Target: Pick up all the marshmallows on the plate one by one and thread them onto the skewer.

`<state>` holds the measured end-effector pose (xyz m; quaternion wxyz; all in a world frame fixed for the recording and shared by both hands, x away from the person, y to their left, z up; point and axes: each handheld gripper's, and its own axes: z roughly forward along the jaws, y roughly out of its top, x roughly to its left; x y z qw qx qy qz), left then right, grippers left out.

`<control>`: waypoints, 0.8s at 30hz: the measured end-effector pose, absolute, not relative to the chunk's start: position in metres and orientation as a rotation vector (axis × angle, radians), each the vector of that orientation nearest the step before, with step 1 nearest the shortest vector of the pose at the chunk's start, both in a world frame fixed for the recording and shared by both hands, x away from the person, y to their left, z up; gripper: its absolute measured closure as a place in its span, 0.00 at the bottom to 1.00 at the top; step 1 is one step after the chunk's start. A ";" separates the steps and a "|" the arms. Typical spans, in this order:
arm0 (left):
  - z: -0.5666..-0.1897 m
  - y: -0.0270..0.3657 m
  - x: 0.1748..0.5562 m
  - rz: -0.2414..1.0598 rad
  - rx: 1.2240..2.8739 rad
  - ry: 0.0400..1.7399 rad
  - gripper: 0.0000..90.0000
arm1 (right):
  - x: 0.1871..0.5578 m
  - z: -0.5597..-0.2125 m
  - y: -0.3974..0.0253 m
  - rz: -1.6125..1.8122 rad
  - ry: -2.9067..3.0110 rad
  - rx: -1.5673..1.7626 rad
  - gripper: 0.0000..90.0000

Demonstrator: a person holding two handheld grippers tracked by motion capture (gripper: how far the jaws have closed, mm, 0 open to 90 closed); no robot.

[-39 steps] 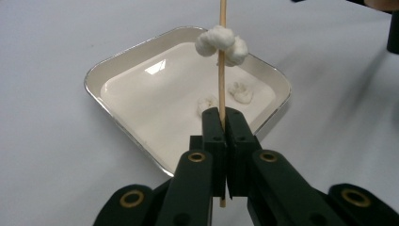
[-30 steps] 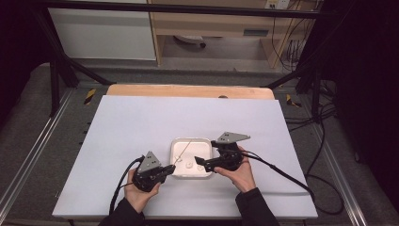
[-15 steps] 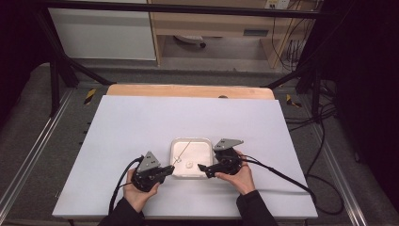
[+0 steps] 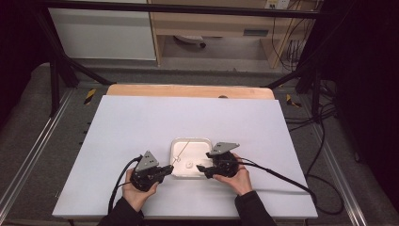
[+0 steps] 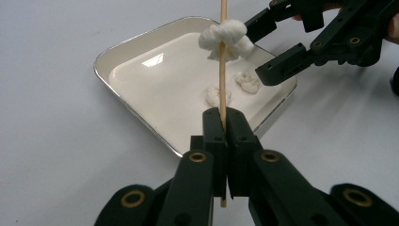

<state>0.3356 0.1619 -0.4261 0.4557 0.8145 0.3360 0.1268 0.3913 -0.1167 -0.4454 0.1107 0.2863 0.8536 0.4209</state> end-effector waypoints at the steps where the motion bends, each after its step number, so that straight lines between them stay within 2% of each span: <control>1: -0.426 0.162 0.336 0.314 2.009 0.828 0.98 | 0.392 -0.446 -0.116 1.245 2.511 0.844 0.44; 13: -0.426 0.162 0.335 0.313 2.010 0.824 0.98 | 0.392 -0.454 -0.105 1.168 2.561 0.749 0.65; 24: -0.426 0.161 0.335 0.312 2.011 0.820 0.98 | 0.390 -0.455 -0.105 1.169 2.558 0.745 0.75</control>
